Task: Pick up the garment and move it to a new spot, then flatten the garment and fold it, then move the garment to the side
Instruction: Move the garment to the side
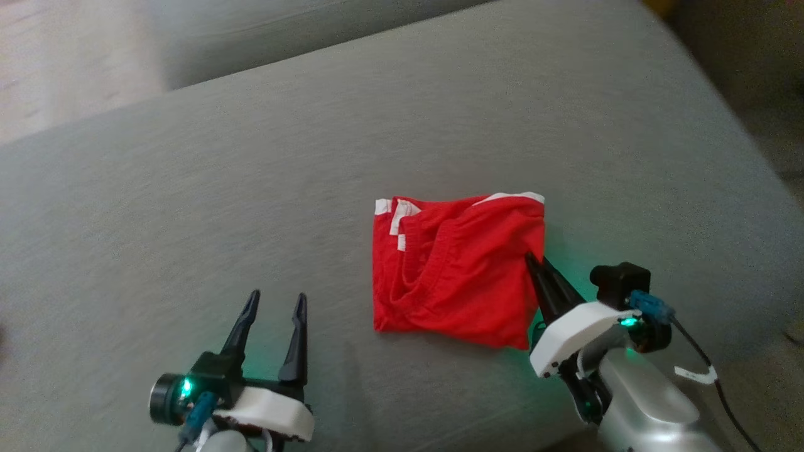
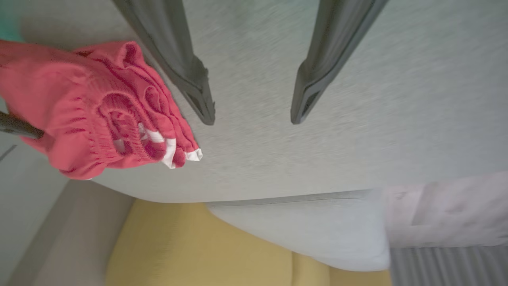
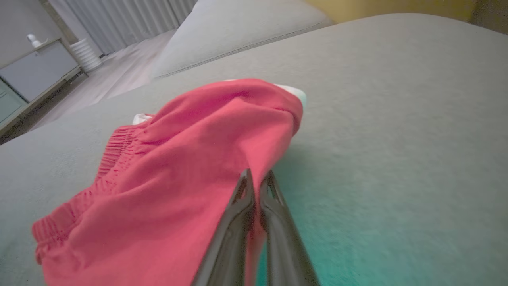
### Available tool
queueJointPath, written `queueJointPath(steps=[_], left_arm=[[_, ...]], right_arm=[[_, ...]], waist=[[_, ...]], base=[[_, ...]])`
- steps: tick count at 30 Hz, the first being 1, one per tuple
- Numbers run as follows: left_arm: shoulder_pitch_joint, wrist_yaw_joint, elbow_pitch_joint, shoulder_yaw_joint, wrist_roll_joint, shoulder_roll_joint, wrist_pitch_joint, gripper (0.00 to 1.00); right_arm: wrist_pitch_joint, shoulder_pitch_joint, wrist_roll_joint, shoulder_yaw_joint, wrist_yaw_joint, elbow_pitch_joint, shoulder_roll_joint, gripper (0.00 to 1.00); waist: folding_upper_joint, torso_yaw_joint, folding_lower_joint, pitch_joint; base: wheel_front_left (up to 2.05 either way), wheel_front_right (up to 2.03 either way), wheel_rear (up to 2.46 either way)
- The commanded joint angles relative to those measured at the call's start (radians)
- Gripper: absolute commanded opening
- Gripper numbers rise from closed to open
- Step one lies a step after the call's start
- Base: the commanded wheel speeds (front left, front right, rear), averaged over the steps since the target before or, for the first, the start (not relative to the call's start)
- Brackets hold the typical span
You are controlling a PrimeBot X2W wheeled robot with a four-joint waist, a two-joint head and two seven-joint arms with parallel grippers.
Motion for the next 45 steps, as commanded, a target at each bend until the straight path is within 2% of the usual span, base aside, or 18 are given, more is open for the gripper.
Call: queueJointPath(steps=[1,4,8,16,20,22,28,29,34,39,45], left_arm=[[-0.041,-0.006,-0.034,0.018,0.0,0.004,-0.005,1.0],[-0.053,-0.013,-0.034,-0.004,-0.002,0.004,-0.005,1.0],[-0.082,-0.026,-0.022,-0.051,-0.007,0.004,-0.005,1.0],[-0.078,-0.022,-0.01,-0.067,-0.014,0.004,-0.005,1.0],[-0.07,-0.021,-0.011,-0.062,-0.004,0.004,-0.005,1.0],[-0.073,-0.023,-0.01,-0.047,0.005,0.004,-0.005,1.0],[-0.093,-0.033,-0.013,-0.022,0.028,0.004,-0.005,1.0],[-0.093,-0.033,-0.013,-0.022,0.028,0.004,-0.005,1.0],[-0.119,-0.043,-0.023,-0.016,0.041,0.004,-0.005,1.0],[-0.141,-0.05,-0.035,-0.015,0.051,0.004,-0.005,1.0],[-0.149,-0.055,-0.044,-0.001,0.062,0.004,-0.005,1.0]], right_arm=[[-0.006,0.002,0.005,0.014,-0.001,-0.037,0.001,0.0],[-0.006,0.013,0.002,-0.003,-0.001,-0.051,0.001,0.0],[-0.006,0.023,-0.021,-0.053,-0.001,-0.073,0.001,0.0],[-0.006,-0.008,-0.073,-0.068,-0.001,-0.075,0.001,0.0],[-0.006,-0.074,-0.142,-0.145,-0.001,-0.039,-0.006,0.0],[-0.006,-0.135,-0.201,-0.198,-0.001,-0.011,-0.045,0.0],[-0.006,-0.277,-0.317,-0.254,-0.001,0.077,-0.147,0.0],[-0.006,-0.277,-0.317,-0.254,-0.001,0.077,-0.147,0.0],[0.009,-0.389,-0.408,-0.308,-0.001,0.189,-0.251,0.0],[0.022,-0.455,-0.494,-0.42,-0.001,0.261,-0.337,0.0],[0.021,-0.483,-0.595,-0.557,-0.001,0.283,-0.372,0.0]], waist=[[0.0,-0.18,-0.0001,0.004],[0.0,-0.24,-0.0001,0.011],[0.0,-0.25,-0.0001,0.026],[0.0,-0.243,-0.0001,0.034],[0.0,-0.191,-0.0001,0.052],[0.0,-0.146,-0.0001,0.072],[0.0,-0.069,-0.0001,0.124],[0.0,-0.069,-0.0001,0.124],[0.0,-0.023,-0.0001,0.172],[0.0,0.004,-0.0001,0.209],[0.0,0.009,-0.0001,0.225]], base=[[0.0,0.0,0.0],[0.0,0.0,0.0],[0.0,0.0,0.0],[0.0,0.0,0.0],[0.0,0.0,0.0],[0.0,0.0,0.0],[0.0,0.0,0.0],[0.0,0.0,0.0],[0.0,0.0,0.0],[0.0,0.0,0.0],[0.0,0.0,0.0]])
